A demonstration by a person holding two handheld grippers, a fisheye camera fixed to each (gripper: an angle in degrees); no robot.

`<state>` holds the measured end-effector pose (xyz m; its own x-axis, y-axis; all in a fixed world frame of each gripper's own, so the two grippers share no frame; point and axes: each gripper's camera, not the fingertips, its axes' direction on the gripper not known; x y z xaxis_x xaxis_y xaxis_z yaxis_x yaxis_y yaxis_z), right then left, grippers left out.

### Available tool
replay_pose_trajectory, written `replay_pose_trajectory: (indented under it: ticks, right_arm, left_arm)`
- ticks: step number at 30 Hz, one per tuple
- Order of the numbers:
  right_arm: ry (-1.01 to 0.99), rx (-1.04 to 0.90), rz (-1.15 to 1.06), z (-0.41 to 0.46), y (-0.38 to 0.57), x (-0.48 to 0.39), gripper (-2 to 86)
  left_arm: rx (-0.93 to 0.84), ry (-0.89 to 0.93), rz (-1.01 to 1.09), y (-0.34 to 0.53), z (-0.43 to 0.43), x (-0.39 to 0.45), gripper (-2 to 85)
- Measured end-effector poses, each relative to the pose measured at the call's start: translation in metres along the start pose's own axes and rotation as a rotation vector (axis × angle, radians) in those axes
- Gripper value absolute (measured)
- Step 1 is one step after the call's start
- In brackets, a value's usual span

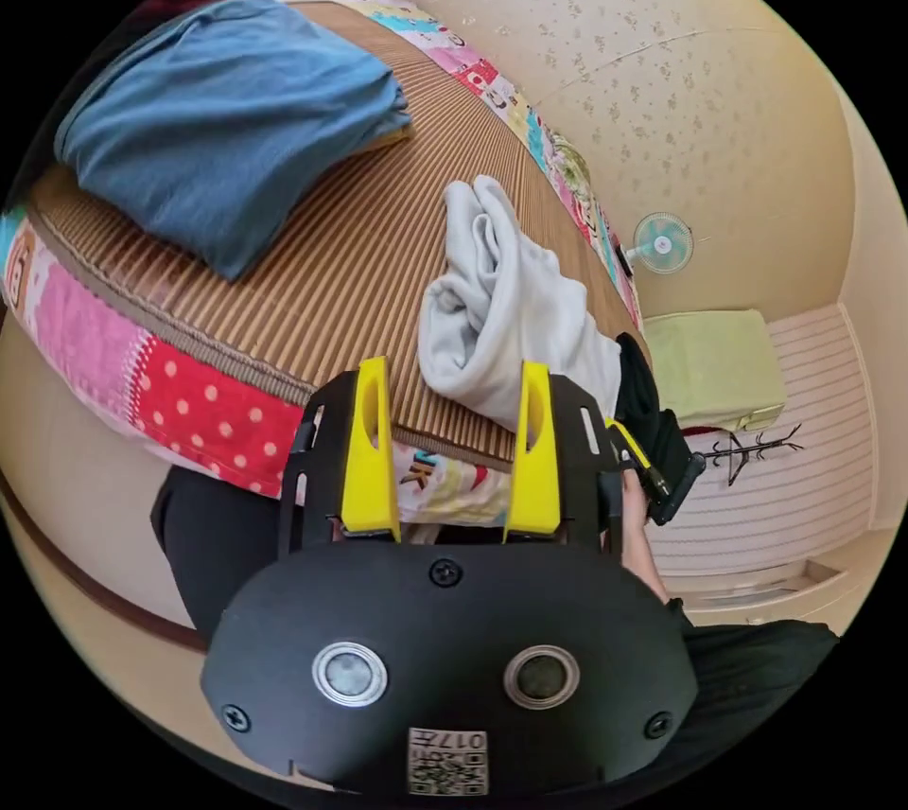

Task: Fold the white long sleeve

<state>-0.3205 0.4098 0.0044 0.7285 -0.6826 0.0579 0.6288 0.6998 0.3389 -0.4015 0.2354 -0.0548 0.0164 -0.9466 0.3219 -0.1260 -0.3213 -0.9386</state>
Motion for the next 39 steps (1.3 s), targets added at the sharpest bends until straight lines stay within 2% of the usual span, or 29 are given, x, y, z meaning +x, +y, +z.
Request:
replay_pose_trajectory:
  ticks: [3,6,8,12,16,20,21,23,25,27,29,33,34,36,38,39]
  right_arm:
    - [-0.103,0.002,0.116,-0.011,-0.012,0.009,4.5]
    - [-0.162,0.019,0.163,-0.02,-0.006,0.02,3.3]
    - [-0.133,-0.002,0.168,-0.021,0.006,0.028,2.9]
    - [-0.206,0.001,0.246,-0.034,0.053,0.07,2.6]
    - [-0.25,0.005,0.389,-0.047,0.1,0.117,3.6]
    - [-0.412,0.026,0.499,-0.051,0.15,0.167,7.5]
    - [-0.48,0.032,0.507,-0.051,0.162,0.178,9.1]
    - [-0.566,0.028,0.501,-0.05,0.177,0.193,11.4]
    - [-0.644,0.027,0.493,-0.05,0.19,0.206,13.3]
    - [-0.779,0.05,0.491,-0.048,0.202,0.22,15.3]
    - [-0.876,0.064,0.493,-0.045,0.206,0.227,16.7]
    - [-1.031,0.034,0.52,-0.022,0.206,0.236,19.8]
    - [-1.061,0.033,0.534,-0.019,0.207,0.237,20.2]
    - [-1.181,0.027,0.591,-0.004,0.212,0.241,21.9]
    - [-1.253,0.038,0.619,0.002,0.216,0.243,23.1]
    - [-1.287,0.062,0.639,0.004,0.22,0.246,23.5]
  left_arm:
    - [0.052,0.122,-0.107,-0.002,0.005,-0.017,15.2]
    - [0.061,0.235,-0.197,-0.024,0.012,-0.02,8.4]
    - [0.102,0.263,-0.11,-0.039,0.006,0.007,6.6]
    - [0.114,0.2,0.32,-0.052,0.015,0.137,5.9]
    - [-0.055,0.259,0.636,-0.011,0.085,0.25,6.0]
    - [-0.27,0.299,0.788,0.037,0.141,0.295,8.4]
    - [-0.303,0.37,0.802,0.044,0.143,0.297,9.6]
    - [-0.246,0.413,0.792,0.044,0.128,0.288,11.1]
    - [-0.082,0.273,0.735,0.031,0.098,0.26,12.3]
    - [-0.021,0.109,0.652,0.016,0.086,0.232,13.7]
    - [-0.08,0.025,0.546,-0.002,0.09,0.197,15.7]
    - [-0.361,0.094,0.299,-0.018,0.143,0.124,16.8]
    - [-0.422,0.185,0.25,-0.016,0.158,0.113,13.9]
    - [-0.41,0.327,0.184,-0.009,0.161,0.105,10.8]
    - [-0.39,0.383,0.24,0.003,0.154,0.114,8.7]
    - [-0.435,0.383,0.328,0.015,0.149,0.13,7.9]
